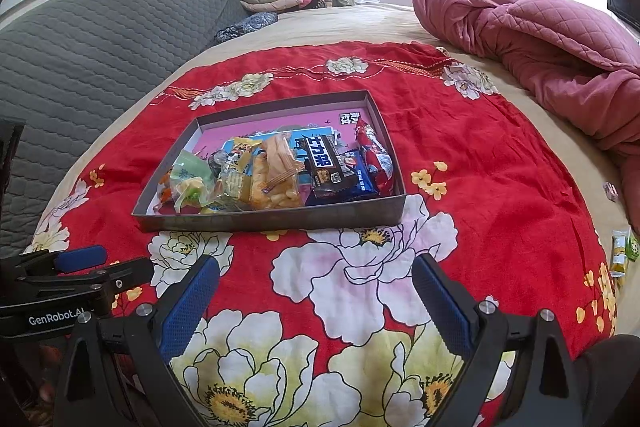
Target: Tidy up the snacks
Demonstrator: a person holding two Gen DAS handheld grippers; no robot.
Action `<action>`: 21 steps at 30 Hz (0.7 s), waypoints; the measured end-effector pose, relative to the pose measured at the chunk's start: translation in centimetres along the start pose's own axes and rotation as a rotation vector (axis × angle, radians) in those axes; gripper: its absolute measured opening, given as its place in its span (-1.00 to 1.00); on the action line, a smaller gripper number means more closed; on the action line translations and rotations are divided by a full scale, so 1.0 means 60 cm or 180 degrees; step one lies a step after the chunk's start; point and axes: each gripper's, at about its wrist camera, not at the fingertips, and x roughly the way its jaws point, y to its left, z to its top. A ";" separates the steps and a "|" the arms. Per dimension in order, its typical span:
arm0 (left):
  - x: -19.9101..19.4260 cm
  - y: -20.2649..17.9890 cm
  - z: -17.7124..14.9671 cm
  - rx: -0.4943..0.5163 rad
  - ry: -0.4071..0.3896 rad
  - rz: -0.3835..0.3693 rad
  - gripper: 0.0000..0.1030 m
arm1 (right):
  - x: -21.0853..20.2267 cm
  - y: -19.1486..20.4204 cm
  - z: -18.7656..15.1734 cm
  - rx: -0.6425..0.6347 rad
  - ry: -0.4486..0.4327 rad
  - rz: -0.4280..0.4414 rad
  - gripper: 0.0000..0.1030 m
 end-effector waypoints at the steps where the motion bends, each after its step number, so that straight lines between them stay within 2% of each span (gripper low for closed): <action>1: 0.000 0.000 0.000 -0.0002 0.0001 0.0001 0.49 | 0.000 0.000 0.000 -0.0001 0.0000 0.0001 0.89; 21: 0.010 0.003 -0.003 -0.0023 0.0060 0.0077 0.49 | 0.001 0.000 0.000 -0.0014 -0.0004 0.0000 0.89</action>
